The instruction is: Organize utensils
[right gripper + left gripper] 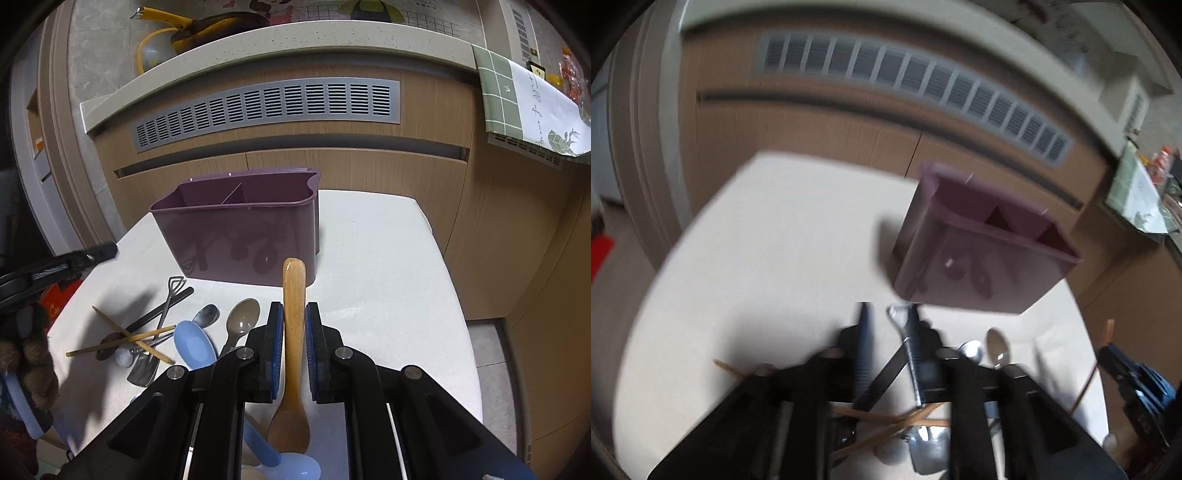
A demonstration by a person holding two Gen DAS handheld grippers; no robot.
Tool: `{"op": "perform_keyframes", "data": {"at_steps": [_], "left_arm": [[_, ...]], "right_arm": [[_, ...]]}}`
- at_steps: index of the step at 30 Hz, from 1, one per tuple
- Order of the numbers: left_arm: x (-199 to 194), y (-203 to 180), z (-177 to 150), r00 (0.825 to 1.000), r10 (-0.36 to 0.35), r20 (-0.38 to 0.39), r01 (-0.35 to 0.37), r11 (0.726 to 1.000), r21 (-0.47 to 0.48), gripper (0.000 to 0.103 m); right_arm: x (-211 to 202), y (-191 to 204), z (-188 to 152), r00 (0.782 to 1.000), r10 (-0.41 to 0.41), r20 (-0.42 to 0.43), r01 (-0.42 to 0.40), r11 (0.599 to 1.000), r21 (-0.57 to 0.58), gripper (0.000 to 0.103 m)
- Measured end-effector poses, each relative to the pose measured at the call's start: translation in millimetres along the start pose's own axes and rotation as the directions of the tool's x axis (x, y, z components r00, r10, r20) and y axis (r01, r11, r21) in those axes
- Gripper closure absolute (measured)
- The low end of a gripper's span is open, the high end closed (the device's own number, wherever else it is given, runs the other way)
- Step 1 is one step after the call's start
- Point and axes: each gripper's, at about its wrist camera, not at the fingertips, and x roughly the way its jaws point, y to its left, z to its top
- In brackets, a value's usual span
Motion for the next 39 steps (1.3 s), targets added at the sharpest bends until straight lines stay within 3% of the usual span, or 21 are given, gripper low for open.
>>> {"op": "perform_keyframes", "data": {"at_steps": [1,3,9,11,12,13,16,19,20,24,28,31,33,34,39], "left_arm": [[11,-3,-2,1.000,-0.009,-0.021,0.010,1.000,0.007,0.056],[28,-12,-5,0.999,-0.007,-0.051,0.009,0.999,0.037,0.055],[70,-44,-6,0.990,0.097,-0.105,-0.085,0.990,0.113,0.056],[84,-49,-5,0.982,0.137,-0.126,-0.122,0.985,0.124,0.061],[84,-49,-4,0.983,0.148,-0.111,-0.133,0.983,0.128,0.067],[84,-49,-2,0.983,0.149,-0.106,-0.136,0.983,0.127,0.079],[59,-44,-3,0.995,0.079,-0.060,-0.072,0.992,0.108,0.080],[13,-44,-5,0.998,0.015,0.053,-0.021,0.992,0.121,0.081],[1,-43,-4,0.997,-0.004,0.078,-0.006,0.992,0.125,0.097],[-37,-42,-4,0.987,-0.025,0.160,0.001,0.989,0.150,0.099],[-44,-38,-3,0.985,-0.026,0.173,0.000,0.989,0.148,0.099],[-20,-23,4,0.995,-0.040,0.088,0.036,0.998,0.043,0.095],[-3,-16,-1,0.998,-0.058,0.024,0.058,0.998,0.022,0.079],[7,-17,-5,0.999,-0.049,-0.001,0.049,0.998,0.030,0.063],[53,-37,-15,0.994,0.061,-0.089,-0.049,0.990,0.131,0.060]], "right_arm": [[0,0,0,1.000,-0.004,0.000,0.004,1.000,-0.002,0.093],[1,2,-1,1.000,-0.008,-0.002,0.008,1.000,-0.007,0.093],[5,10,-4,0.999,-0.038,0.002,0.039,0.998,-0.044,0.093],[8,10,-4,0.999,-0.036,-0.002,0.036,0.998,-0.042,0.093],[9,10,-3,1.000,-0.030,-0.007,0.030,0.999,-0.037,0.093],[10,10,-2,1.000,-0.024,-0.010,0.024,0.999,-0.031,0.093],[5,3,5,1.000,0.003,0.003,-0.003,1.000,-0.012,0.093],[-6,-8,12,0.998,0.048,0.034,-0.049,0.999,0.023,0.093],[-7,-10,14,0.998,0.054,0.036,-0.055,0.998,0.033,0.093],[-10,-11,17,0.998,0.031,0.046,-0.033,0.999,0.038,0.093],[-11,-4,19,0.998,0.028,0.051,-0.029,0.999,0.020,0.093],[-16,-1,19,0.998,0.018,0.059,-0.018,1.000,0.002,0.093],[-19,0,19,0.998,0.013,0.065,-0.013,1.000,-0.003,0.093],[-19,0,18,0.998,0.013,0.067,-0.013,1.000,-0.006,0.093],[-18,3,17,0.998,0.007,0.069,-0.005,1.000,-0.021,0.093]]}}
